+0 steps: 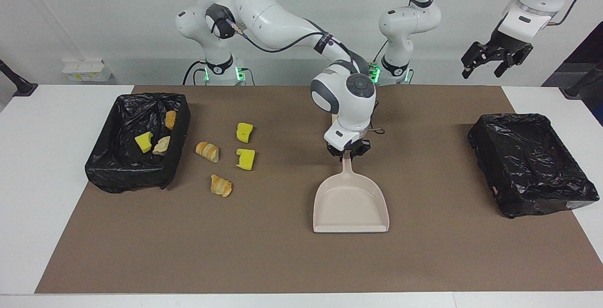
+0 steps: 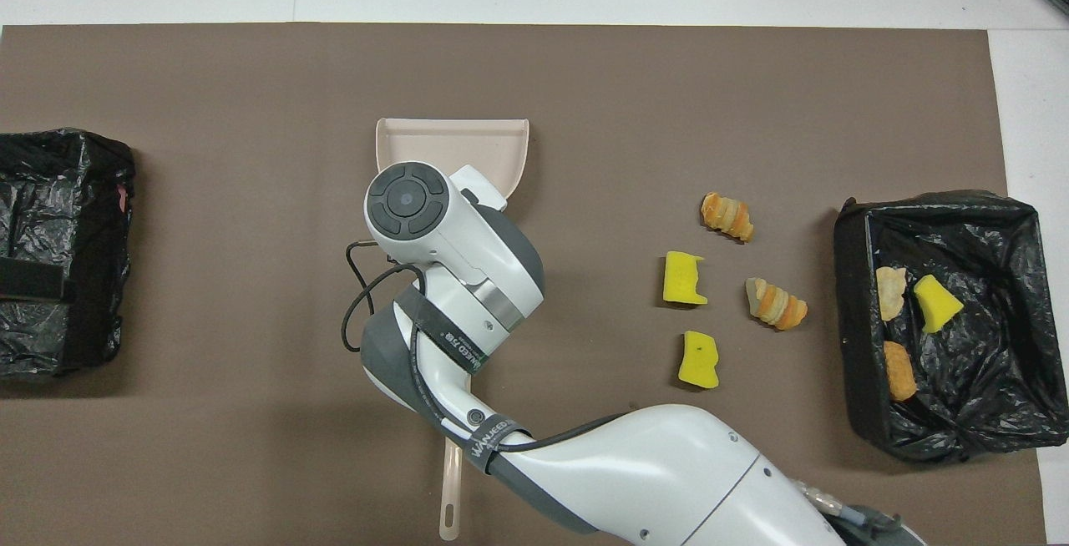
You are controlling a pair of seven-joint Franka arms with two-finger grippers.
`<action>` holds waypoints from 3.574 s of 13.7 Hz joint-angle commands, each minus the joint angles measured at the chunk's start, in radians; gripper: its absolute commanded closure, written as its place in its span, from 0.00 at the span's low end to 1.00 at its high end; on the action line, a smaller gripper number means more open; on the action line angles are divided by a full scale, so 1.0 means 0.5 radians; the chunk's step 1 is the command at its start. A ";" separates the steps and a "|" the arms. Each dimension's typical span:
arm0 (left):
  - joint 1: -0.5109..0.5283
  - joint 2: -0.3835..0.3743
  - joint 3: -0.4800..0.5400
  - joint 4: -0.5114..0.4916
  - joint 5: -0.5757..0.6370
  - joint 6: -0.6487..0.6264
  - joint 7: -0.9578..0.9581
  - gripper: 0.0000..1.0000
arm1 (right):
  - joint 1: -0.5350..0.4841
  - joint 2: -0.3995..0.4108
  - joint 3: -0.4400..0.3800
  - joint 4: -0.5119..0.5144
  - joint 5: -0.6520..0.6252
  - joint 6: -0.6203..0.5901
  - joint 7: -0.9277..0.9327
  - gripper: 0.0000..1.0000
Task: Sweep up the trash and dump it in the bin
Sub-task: 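Bring the empty dustpan back to the table center with the right gripper, then release the dustpan and withdraw the right gripper toward the robot, then grasp the dustpan with the left gripper while the right gripper grasps the brush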
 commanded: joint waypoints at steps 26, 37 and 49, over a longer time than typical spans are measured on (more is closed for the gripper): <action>-0.419 0.927 -0.027 0.460 0.033 0.649 -0.598 0.00 | 0.454 -1.092 0.006 -1.597 0.533 0.447 0.334 0.00; -0.864 1.182 -0.027 0.369 0.110 0.842 -0.908 0.00 | 0.531 -1.125 -0.003 -1.779 0.509 0.515 0.402 0.40; -1.079 1.080 -0.039 -0.033 0.033 0.928 -0.933 0.00 | 0.522 -1.202 -0.006 -1.792 0.469 0.426 0.567 1.00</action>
